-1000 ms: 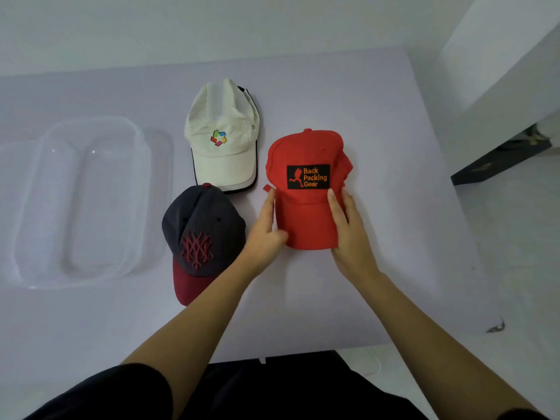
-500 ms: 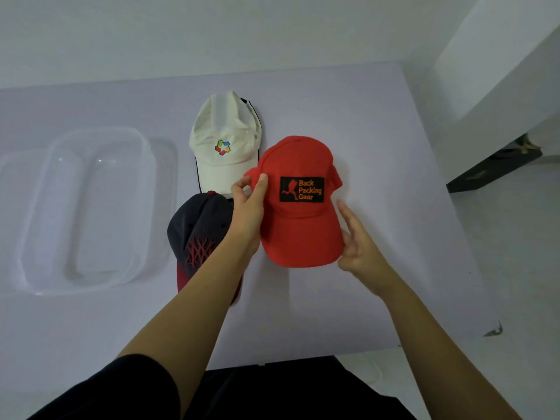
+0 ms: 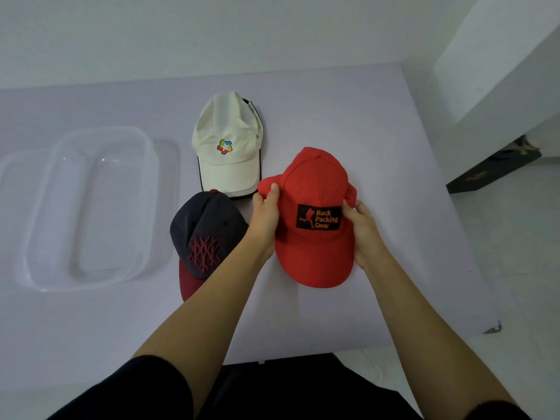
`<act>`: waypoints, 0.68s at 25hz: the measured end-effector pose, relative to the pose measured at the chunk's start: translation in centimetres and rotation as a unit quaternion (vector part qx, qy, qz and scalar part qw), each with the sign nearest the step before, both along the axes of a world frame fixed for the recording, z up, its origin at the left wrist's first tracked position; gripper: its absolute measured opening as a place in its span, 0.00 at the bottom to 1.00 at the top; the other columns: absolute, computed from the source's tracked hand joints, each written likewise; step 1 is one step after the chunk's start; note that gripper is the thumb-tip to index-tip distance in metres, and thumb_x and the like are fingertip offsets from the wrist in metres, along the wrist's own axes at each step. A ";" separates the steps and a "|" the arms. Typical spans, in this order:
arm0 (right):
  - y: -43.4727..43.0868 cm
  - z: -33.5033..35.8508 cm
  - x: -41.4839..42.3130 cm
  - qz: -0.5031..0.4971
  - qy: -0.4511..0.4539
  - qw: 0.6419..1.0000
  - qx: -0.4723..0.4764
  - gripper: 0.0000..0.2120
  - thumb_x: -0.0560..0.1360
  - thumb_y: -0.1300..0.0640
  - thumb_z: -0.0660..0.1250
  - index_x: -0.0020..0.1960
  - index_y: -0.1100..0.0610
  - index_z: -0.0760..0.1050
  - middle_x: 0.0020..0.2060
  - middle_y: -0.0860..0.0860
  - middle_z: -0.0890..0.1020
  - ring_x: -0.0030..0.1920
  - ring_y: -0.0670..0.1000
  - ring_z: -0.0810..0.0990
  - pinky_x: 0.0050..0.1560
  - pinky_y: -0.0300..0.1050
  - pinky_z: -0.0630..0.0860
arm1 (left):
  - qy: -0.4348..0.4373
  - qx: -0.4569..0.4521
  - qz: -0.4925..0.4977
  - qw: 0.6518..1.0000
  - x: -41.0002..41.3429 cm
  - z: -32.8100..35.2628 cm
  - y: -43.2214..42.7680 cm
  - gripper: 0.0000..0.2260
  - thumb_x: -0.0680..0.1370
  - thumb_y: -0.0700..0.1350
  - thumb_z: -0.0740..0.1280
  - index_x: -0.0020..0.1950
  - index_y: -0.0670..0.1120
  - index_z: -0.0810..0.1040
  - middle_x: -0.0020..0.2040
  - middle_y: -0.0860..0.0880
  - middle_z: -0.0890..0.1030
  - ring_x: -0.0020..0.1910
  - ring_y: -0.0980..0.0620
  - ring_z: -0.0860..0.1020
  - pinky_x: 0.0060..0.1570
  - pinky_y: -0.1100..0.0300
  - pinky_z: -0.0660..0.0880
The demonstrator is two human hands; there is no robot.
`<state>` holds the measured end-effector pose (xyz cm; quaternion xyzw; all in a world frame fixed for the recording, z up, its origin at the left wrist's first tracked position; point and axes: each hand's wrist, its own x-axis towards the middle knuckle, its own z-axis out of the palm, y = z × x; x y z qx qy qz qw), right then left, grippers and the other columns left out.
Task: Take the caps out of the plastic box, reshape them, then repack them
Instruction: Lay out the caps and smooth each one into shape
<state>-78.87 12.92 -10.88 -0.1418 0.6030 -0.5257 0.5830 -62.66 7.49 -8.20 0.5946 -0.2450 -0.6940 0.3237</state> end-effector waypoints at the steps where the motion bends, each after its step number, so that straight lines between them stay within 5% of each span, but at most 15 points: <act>1: 0.1 -0.3 0.1 -0.003 -0.034 0.999 -0.003 0.13 0.75 0.50 0.64 0.57 0.54 0.76 0.51 0.52 0.83 0.52 0.52 0.81 0.52 0.49 0.77 | -0.019 -0.005 -0.001 1.000 -0.1 0.0 -0.1 0.22 0.80 0.56 0.56 0.71 0.48 0.63 0.66 0.49 0.72 0.59 0.51 0.73 0.57 0.55 0.70; 4: 0.4 -0.2 -0.1 -0.025 -0.076 0.997 0.015 0.15 0.79 0.46 0.56 0.58 0.50 0.76 0.55 0.48 0.81 0.57 0.49 0.78 0.57 0.46 0.75 | -0.066 -0.025 0.008 0.997 0.3 0.1 -0.3 0.18 0.81 0.55 0.55 0.64 0.47 0.73 0.54 0.51 0.78 0.49 0.55 0.75 0.45 0.62 0.72; 6: 0.4 -0.2 -0.5 -0.057 -0.056 0.997 0.011 0.14 0.81 0.49 0.53 0.60 0.50 0.73 0.55 0.47 0.80 0.56 0.48 0.77 0.57 0.44 0.74 | -0.053 -0.038 0.034 0.997 0.6 -0.3 -0.3 0.13 0.81 0.53 0.56 0.54 0.49 0.77 0.48 0.53 0.79 0.48 0.55 0.76 0.47 0.62 0.74; 9: 0.1 -0.1 -0.2 -0.148 -0.064 0.987 0.001 0.13 0.82 0.52 0.51 0.61 0.52 0.70 0.54 0.49 0.78 0.52 0.47 0.77 0.54 0.43 0.75 | -0.040 -0.026 0.092 0.995 0.1 -1.2 0.1 0.19 0.82 0.55 0.53 0.66 0.48 0.72 0.62 0.50 0.76 0.61 0.50 0.74 0.65 0.52 0.70; 11: 0.1 -0.4 0.3 -0.177 -0.057 0.983 0.004 0.12 0.82 0.52 0.50 0.58 0.52 0.70 0.51 0.48 0.79 0.49 0.45 0.78 0.51 0.43 0.75 | -0.042 -0.011 0.115 0.992 -0.4 -1.4 0.3 0.22 0.82 0.56 0.50 0.72 0.48 0.65 0.66 0.49 0.72 0.64 0.49 0.71 0.68 0.51 0.66; 17: 0.1 -1.1 -0.7 -0.102 -0.037 0.993 0.041 0.12 0.82 0.56 0.52 0.51 0.54 0.75 0.46 0.48 0.81 0.47 0.45 0.79 0.46 0.39 0.76 | -0.069 -0.005 0.028 0.997 0.2 -3.6 -0.3 0.18 0.81 0.48 0.58 0.69 0.42 0.66 0.53 0.48 0.77 0.48 0.53 0.75 0.52 0.57 0.73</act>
